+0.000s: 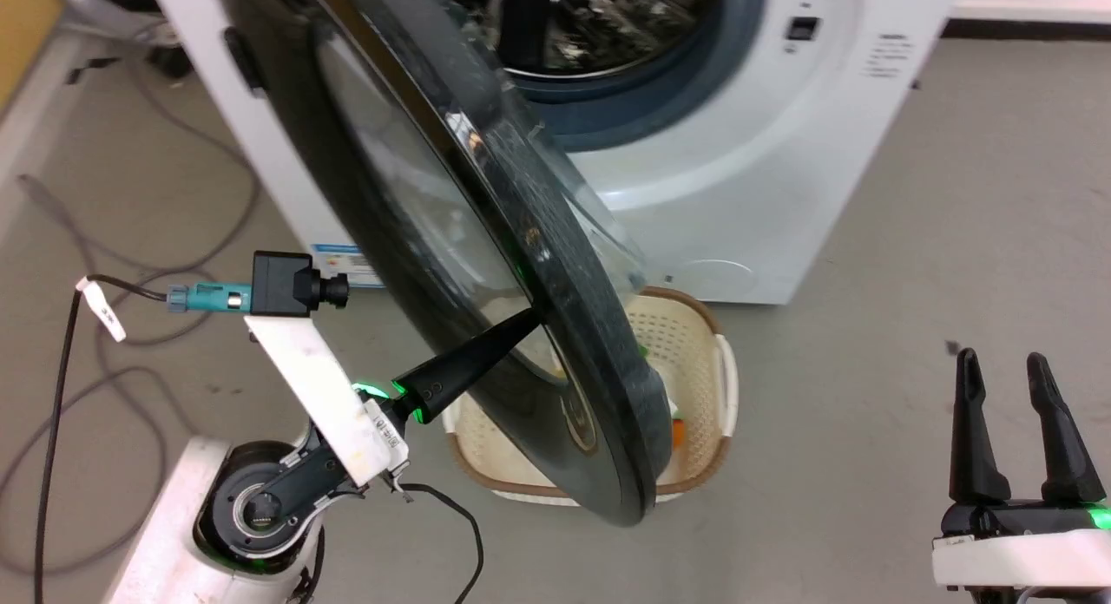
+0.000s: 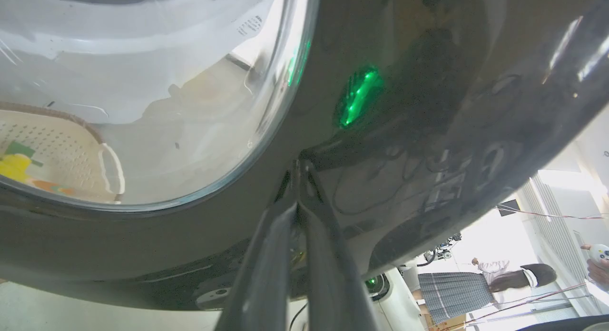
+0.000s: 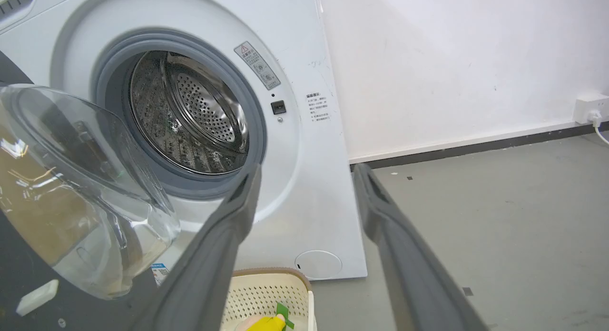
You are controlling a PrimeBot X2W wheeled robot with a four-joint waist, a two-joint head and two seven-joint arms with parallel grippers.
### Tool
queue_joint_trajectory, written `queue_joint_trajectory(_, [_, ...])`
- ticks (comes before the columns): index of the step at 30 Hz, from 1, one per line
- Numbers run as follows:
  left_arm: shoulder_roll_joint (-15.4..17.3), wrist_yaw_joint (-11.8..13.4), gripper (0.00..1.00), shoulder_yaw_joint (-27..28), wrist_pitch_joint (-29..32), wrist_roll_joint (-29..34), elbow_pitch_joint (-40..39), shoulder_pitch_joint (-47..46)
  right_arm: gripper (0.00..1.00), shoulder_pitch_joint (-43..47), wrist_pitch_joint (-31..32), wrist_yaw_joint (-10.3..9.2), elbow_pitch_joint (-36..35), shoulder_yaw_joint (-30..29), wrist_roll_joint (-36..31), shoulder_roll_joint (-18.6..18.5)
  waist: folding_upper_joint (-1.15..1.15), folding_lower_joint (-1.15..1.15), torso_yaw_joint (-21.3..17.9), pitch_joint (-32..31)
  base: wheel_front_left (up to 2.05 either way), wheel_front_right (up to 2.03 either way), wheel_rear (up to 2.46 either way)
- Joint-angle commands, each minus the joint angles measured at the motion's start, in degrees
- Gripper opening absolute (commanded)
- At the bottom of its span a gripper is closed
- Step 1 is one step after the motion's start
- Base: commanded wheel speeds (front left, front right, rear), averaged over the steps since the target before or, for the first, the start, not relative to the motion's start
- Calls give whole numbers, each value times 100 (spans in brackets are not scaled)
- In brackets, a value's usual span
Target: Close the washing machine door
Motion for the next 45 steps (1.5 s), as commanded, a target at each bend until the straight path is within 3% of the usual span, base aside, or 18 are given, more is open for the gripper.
queue_joint_trajectory(1, [-22,-27,0,-25,-82,-2,42,-88,100,-74,-24,5,-5,8,54,7,0,0,-221,43,0,0,0])
queue_joint_trajectory(8, [351,-27,0,-337,-935,843,56,31,100,-10,-24,5,0,-11,87,7,0,0,-377,-26,0,0,0])
queue_joint_trajectory(12, [783,-27,0,-586,-2142,2061,204,114,100,98,-24,5,23,-40,90,7,0,0,-303,-187,0,0,0])
queue_joint_trajectory(15, [935,-24,0,-620,-3242,3040,653,192,100,170,-24,5,21,-60,91,7,0,0,-207,-305,0,0,0])
queue_joint_trajectory(17, [992,205,0,-661,-3890,3858,979,187,100,205,-24,5,16,-46,70,7,0,0,-146,-362,0,0,0])
queue_joint_trajectory(19, [832,597,0,-547,-4510,4301,1218,199,100,223,-24,5,12,-50,56,7,0,0,-95,-407,0,0,0])
queue_joint_trajectory(23, [552,1169,0,-251,-4852,4923,1387,286,100,256,-24,5,-15,-56,27,7,0,0,-16,-493,0,0,0])
queue_joint_trajectory(24, [515,1316,20,-174,-4867,5120,1389,337,100,269,-24,5,-25,-45,9,7,0,0,-5,-513,0,0,0])
queue_joint_trajectory(25, [486,1458,100,-87,-4872,5378,1328,374,100,280,-24,5,-34,-40,-3,7,0,0,3,-524,0,0,0])
queue_joint_trajectory(28, [263,1721,100,189,-4876,5933,1113,642,100,309,-24,5,-54,-10,-42,7,0,0,5,-567,0,0,0])
queue_joint_trajectory(31, [25,1780,100,415,-4877,6341,912,961,100,343,-24,5,-62,11,-69,7,0,0,-5,-615,0,0,0])
queue_joint_trajectory(37, [-479,1505,100,834,-4878,6783,1057,1417,100,426,-24,5,-49,103,-249,7,0,0,-37,-689,0,0,0])
queue_joint_trajectory(45, [-884,1142,100,1339,-4878,7346,1227,1583,100,508,-24,5,-42,119,-341,7,0,0,-38,-736,0,0,0])
